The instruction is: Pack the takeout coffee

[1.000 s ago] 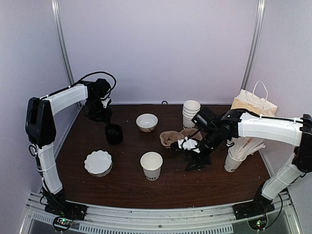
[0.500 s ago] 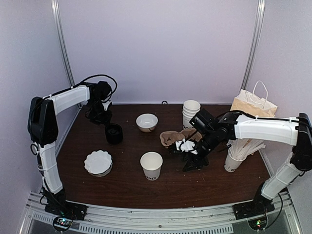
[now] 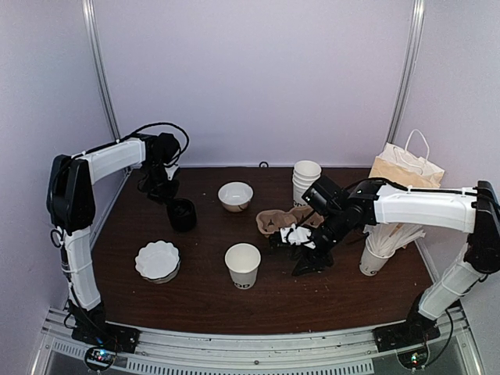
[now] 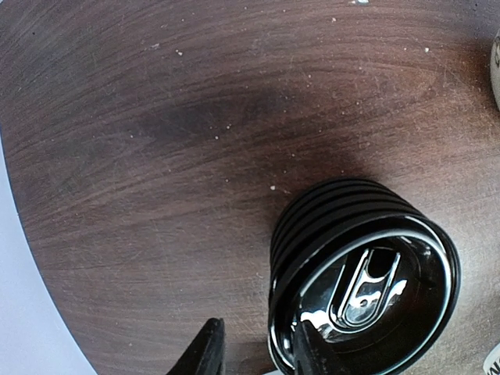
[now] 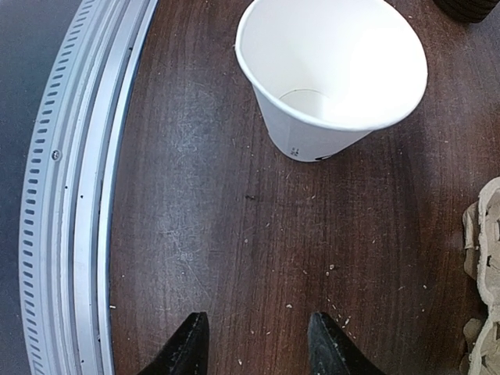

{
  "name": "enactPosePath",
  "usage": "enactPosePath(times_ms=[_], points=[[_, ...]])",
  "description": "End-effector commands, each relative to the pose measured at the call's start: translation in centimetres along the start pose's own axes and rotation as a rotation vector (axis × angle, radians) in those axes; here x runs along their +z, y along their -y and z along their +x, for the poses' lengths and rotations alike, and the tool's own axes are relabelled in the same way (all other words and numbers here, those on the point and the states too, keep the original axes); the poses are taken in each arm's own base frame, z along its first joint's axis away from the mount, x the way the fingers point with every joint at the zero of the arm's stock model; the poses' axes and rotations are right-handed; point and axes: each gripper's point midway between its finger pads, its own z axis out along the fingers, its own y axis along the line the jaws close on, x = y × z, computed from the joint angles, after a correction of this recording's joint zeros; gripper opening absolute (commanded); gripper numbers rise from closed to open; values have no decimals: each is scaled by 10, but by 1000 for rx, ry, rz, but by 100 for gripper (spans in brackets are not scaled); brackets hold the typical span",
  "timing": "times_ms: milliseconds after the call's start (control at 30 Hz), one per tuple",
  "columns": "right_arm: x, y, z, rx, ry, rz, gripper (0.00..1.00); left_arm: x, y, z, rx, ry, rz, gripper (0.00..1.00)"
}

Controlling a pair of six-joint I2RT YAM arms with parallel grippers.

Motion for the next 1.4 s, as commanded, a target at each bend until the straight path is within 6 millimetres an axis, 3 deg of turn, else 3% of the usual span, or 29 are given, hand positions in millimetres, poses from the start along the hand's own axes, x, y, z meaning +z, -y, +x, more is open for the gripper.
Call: enactPosePath(times_ms=[0, 433, 867, 1100, 1367], points=[[8, -1, 7, -7, -27, -6, 47, 5, 7, -1, 17, -17, 23, 31], [7, -1, 7, -11, -32, 3, 47, 6, 15, -1, 31, -24, 43, 15], [8, -1, 8, -9, -40, -2, 47, 8, 14, 1, 32, -37, 37, 29], [9, -2, 8, -10, -44, -4, 47, 10, 19, 0, 31, -45, 64, 28], [10, -3, 8, -12, -46, -7, 47, 5, 16, -1, 32, -37, 47, 17]])
